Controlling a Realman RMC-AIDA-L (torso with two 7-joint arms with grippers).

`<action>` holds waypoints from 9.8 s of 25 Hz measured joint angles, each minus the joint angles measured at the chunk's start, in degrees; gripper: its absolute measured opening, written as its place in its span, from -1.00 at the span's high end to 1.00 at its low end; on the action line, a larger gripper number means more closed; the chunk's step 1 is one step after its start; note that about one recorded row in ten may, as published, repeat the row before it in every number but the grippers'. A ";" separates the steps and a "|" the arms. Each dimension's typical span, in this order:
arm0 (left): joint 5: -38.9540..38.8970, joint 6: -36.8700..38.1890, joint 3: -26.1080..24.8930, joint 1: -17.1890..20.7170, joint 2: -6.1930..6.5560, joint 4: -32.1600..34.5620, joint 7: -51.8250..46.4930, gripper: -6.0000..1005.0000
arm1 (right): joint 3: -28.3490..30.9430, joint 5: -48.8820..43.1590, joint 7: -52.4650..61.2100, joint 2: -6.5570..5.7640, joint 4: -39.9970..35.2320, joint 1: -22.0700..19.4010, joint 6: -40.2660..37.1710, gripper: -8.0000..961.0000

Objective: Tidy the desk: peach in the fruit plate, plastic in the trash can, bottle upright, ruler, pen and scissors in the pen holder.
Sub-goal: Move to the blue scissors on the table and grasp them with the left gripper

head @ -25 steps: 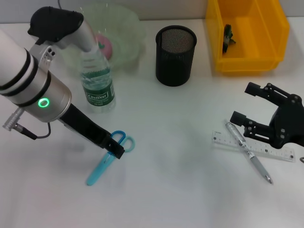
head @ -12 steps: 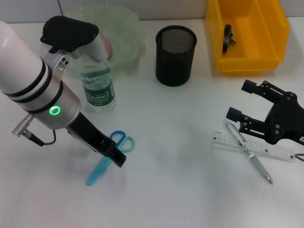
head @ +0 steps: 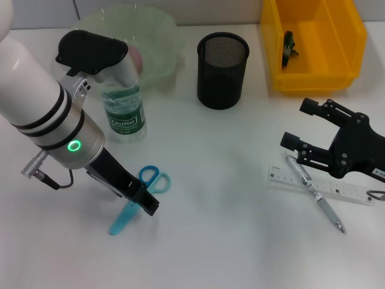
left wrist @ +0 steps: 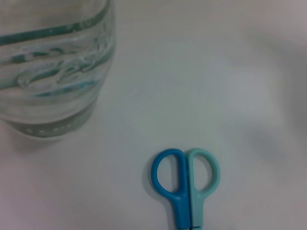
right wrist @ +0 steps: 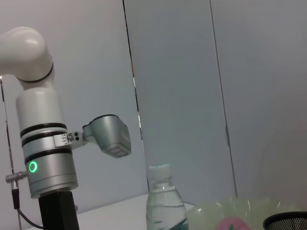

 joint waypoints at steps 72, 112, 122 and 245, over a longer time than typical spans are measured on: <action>2.60 -2.25 5.36 -2.03 0.00 -3.72 0.01 -0.54 | 0.02 0.12 0.47 0.09 2.38 1.54 0.99 -0.71; 2.33 -2.25 6.14 -3.30 0.01 -5.72 0.01 -0.01 | 0.02 0.12 0.53 0.09 2.37 1.90 1.66 -0.71; 2.38 -2.65 6.41 -4.17 0.00 -6.86 0.00 0.11 | 0.02 0.12 0.53 0.09 2.37 2.19 1.67 -0.71; 1.31 -2.13 10.11 -7.34 0.01 -8.45 0.01 0.41 | 0.02 0.12 0.12 0.09 2.98 3.03 3.05 -0.70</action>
